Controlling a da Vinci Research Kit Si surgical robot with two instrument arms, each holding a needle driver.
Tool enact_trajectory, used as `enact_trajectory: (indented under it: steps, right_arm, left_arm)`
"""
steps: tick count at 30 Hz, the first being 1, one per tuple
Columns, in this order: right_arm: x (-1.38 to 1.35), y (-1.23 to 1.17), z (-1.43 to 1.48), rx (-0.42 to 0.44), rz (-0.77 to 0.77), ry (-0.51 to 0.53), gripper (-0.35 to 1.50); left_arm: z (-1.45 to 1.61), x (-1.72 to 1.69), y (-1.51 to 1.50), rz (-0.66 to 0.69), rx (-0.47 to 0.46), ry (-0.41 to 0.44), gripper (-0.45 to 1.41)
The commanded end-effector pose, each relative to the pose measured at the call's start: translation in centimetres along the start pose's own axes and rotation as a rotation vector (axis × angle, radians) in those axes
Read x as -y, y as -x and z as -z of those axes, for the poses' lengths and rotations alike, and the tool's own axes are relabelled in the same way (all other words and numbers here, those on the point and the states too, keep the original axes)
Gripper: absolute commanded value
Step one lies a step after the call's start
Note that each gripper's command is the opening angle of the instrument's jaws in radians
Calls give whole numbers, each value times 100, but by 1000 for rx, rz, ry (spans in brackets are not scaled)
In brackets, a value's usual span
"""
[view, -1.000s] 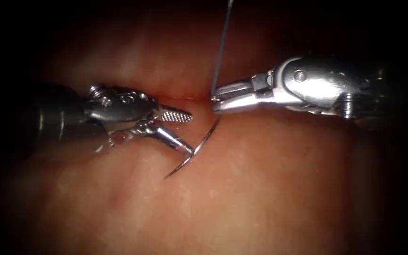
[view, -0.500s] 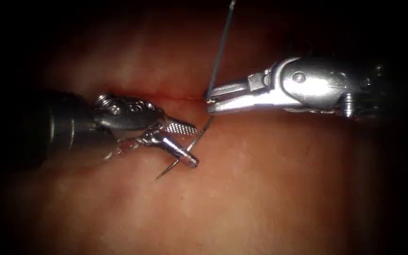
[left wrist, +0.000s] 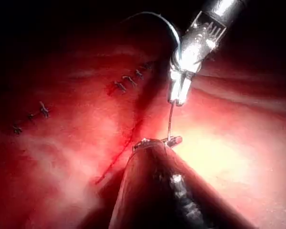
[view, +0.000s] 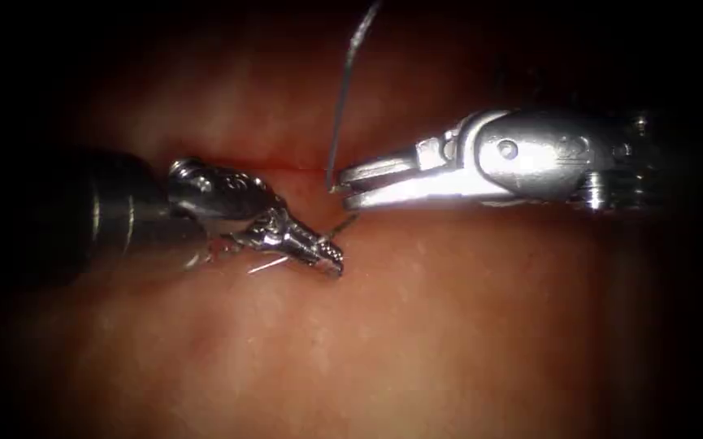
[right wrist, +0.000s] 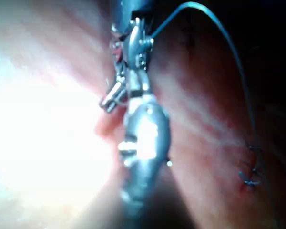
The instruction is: Wound Closure
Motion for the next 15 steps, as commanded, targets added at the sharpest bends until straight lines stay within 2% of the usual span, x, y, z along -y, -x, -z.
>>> enact_trajectory:
  steps: [1, 2, 3, 6, 7, 9, 14, 15]
  right_arm:
    - [-5, 1, -5, 4, -15, 15, -35]
    - [-7, 1, -4, 12, -41, 38, -18]
    - [-10, 1, -2, 13, -62, 68, 16]
    - [-17, -1, 6, 12, -126, 178, 84]
    - [-18, -2, 7, 27, -132, 202, 96]
    - [-19, -5, 12, 72, -164, 275, 110]
    - [-15, -12, 11, 122, -194, 352, 113]
    - [-13, -15, 9, 151, -217, 402, 113]
  left_arm:
    - [-5, 5, -5, -3, -2, -1, -45]
    - [-4, 5, -6, 4, -9, -10, -45]
    - [-4, 4, -7, 11, -21, -16, -45]
    - [-4, 3, -10, 14, -50, -34, -45]
    - [-3, 3, -11, 21, -62, -40, -45]
    - [-1, 2, -15, 25, -100, -53, -45]
    - [1, 2, -18, 32, -146, -59, -45]
    - [2, 2, -20, 37, -169, -70, -45]
